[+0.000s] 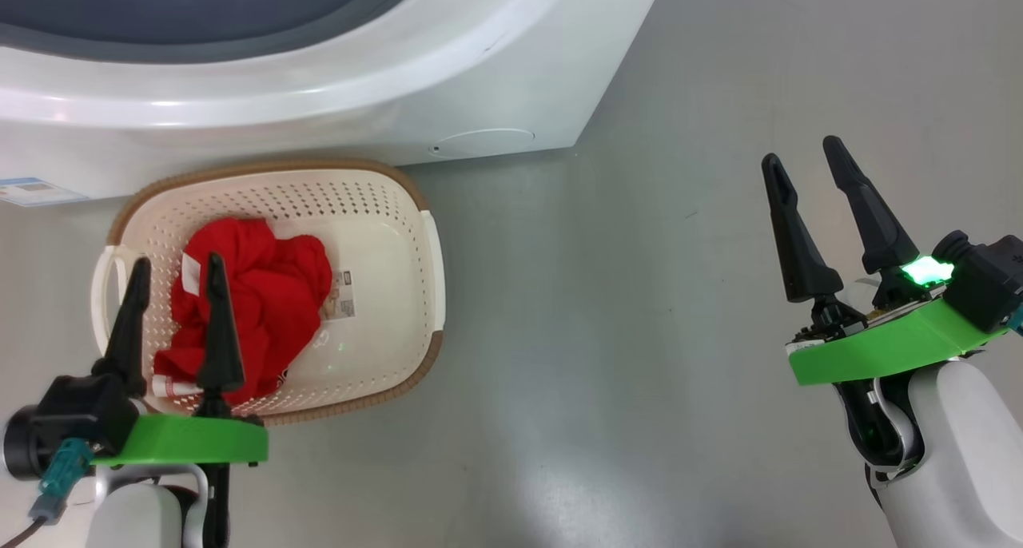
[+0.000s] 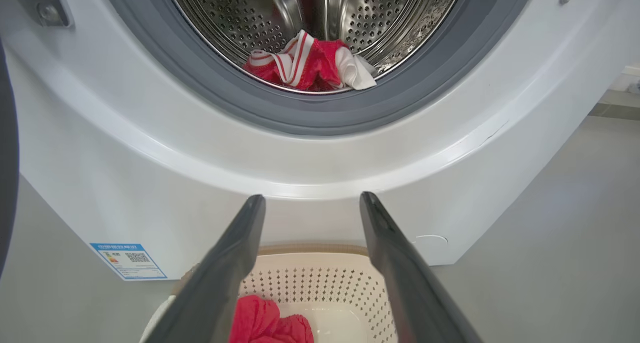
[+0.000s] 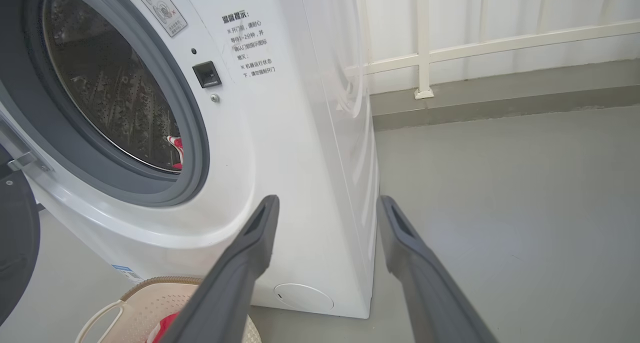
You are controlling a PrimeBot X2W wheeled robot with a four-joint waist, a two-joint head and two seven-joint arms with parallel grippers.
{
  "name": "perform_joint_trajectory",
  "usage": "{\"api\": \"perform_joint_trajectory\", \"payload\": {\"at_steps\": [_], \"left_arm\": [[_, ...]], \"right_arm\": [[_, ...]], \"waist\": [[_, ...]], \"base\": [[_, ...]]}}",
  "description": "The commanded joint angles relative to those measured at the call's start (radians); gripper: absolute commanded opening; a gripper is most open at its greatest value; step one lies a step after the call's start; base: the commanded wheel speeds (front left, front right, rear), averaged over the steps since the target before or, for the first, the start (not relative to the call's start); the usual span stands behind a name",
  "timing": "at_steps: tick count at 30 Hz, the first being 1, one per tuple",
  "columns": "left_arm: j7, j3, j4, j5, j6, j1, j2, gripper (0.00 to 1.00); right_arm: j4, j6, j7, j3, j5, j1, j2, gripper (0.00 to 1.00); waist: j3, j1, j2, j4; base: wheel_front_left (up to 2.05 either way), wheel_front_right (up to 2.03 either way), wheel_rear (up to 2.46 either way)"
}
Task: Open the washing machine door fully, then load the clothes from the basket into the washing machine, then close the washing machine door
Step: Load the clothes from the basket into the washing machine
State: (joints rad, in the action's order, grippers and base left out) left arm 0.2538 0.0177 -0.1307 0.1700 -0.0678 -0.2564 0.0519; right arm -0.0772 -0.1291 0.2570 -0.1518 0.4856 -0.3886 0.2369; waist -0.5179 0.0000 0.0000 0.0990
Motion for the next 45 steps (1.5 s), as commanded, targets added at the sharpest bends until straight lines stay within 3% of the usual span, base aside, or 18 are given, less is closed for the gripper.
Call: {"api": "perform_joint_trajectory", "payload": {"at_steps": [1, 8, 31, 45], "left_arm": [[0.008, 0.037, -0.006, -0.007, -0.014, -0.011, 0.020, 1.00], [0.008, 0.040, -0.141, -0.004, -0.026, -0.081, 0.032, 1.00], [0.003, 0.047, -0.810, 0.040, -0.041, -0.525, 0.119, 1.00], [-0.120, 0.091, -1.089, 0.113, -0.006, -0.722, 0.147, 1.00]], "right_arm": [[0.024, -0.002, 0.005, -0.022, 0.005, 0.022, 0.005, 1.00], [0.027, -0.002, 0.005, -0.021, 0.007, 0.014, 0.004, 1.00], [0.053, -0.002, 0.005, -0.013, 0.008, -0.052, -0.024, 1.00], [0.068, -0.002, 0.005, -0.016, 0.008, -0.085, -0.042, 1.00]], "waist": [[-0.009, 0.0000, 0.0000, 0.003], [-0.044, 0.0000, 0.0000, 0.011], [-0.230, 0.0000, 0.0000, 0.060], [-0.345, 0.0000, 0.0000, 0.099]], "base": [[0.00, 0.00, 0.00], [0.00, 0.00, 0.00], [0.00, 0.00, 0.00], [0.00, 0.00, 0.00]]}}
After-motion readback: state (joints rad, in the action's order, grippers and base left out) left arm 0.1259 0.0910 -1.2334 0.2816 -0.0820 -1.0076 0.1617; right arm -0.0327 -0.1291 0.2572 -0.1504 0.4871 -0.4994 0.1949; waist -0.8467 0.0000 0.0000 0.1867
